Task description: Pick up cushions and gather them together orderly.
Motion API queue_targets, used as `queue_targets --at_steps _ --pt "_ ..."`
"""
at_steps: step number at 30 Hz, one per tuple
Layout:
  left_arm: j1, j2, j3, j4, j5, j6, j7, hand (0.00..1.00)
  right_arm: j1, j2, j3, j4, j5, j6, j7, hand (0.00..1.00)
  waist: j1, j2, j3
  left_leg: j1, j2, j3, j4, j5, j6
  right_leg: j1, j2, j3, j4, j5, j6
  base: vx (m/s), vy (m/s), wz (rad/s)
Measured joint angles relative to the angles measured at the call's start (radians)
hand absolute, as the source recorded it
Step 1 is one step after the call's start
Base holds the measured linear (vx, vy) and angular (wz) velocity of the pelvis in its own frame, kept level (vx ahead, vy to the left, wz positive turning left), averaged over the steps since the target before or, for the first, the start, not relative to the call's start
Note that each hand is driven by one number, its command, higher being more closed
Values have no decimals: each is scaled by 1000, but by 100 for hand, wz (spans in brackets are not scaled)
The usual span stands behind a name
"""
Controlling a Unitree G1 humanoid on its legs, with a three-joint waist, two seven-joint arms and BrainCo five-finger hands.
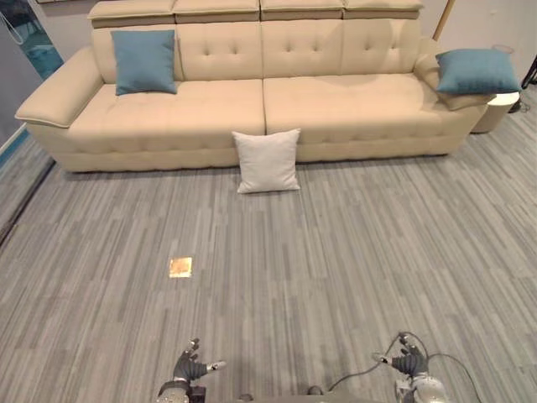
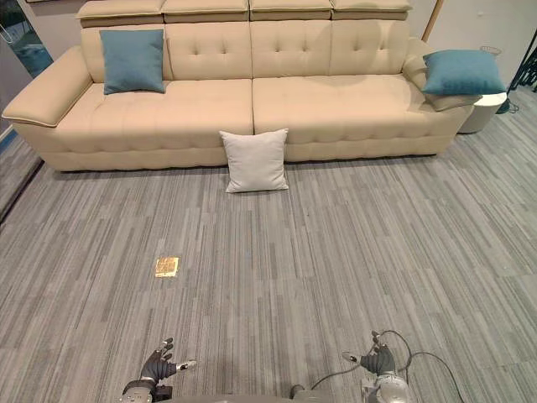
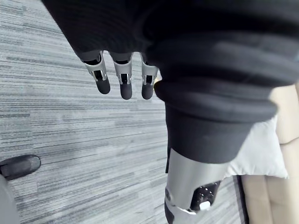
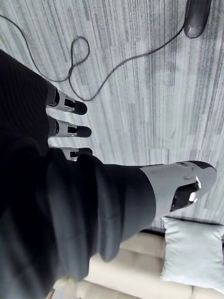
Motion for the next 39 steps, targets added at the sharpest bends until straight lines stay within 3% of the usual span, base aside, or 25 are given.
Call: queue_targets --at_steps 11,23,25,28,31,32,33,34,37,39 --pt "83 0 23 -45 -2 2 4 0 40 -1 0 -25 11 -2 2 0 1 1 -3 -2 2 -10 -34 4 0 7 0 -39 -21 -4 9 -66 -17 7" --pt "74 -11 54 -111 -15 2 26 0 4 30 -28 -19 129 -1 2 0 3 -6 -3 -8 -7 1 -41 13 12 4 -8 -52 -28 -10 19 68 -3 3" --pt "75 -16 54 -129 -24 2 27 0 -12 38 -28 -15 131 0 2 0 6 -6 -3 -34 -5 20 -10 -14 21 -21 -10 -43 -12 -17 22 -4 19 -18" --pt "75 -31 53 -149 -43 2 27 0 -41 42 -27 -13 144 1 0 0 16 -7 1 -94 -9 57 112 -100 37 -102 -34 -5 119 -87 40 -3 52 -34" --pt "79 -31 45 -169 -52 3 28 0 -40 41 -26 -12 173 3 -1 0 18 -24 15 -122 -28 77 234 -219 60 -203 -86 7 380 -187 106 20 100 -21" --pt "80 -29 43 -170 -54 3 28 0 -41 42 -23 -13 178 4 -1 0 19 -20 17 -122 -28 77 243 -231 66 -240 -96 -2 458 -184 104 73 107 -11" --pt "77 -18 38 -175 -61 4 30 0 -39 51 -11 -12 180 4 -1 0 15 -12 26 -100 -28 76 254 -245 83 -323 -120 -21 644 -155 109 235 137 -4" --pt "68 -3 34 -178 -68 6 33 0 -33 58 14 -10 182 9 2 0 8 -17 48 -72 -22 75 253 -258 93 -383 -131 -51 725 -196 102 258 92 -1" --pt "46 15 22 -176 -78 7 49 0 -36 60 53 -10 201 19 3 0 4 -11 62 -29 4 74 237 -286 78 -461 -129 -130 640 -214 88 321 37 -1" --pt "0 30 15 -171 -80 6 48 0 -37 60 58 -10 202 19 2 0 -4 -13 88 37 32 63 183 -284 45 -503 -82 -173 376 -115 68 448 -40 22"
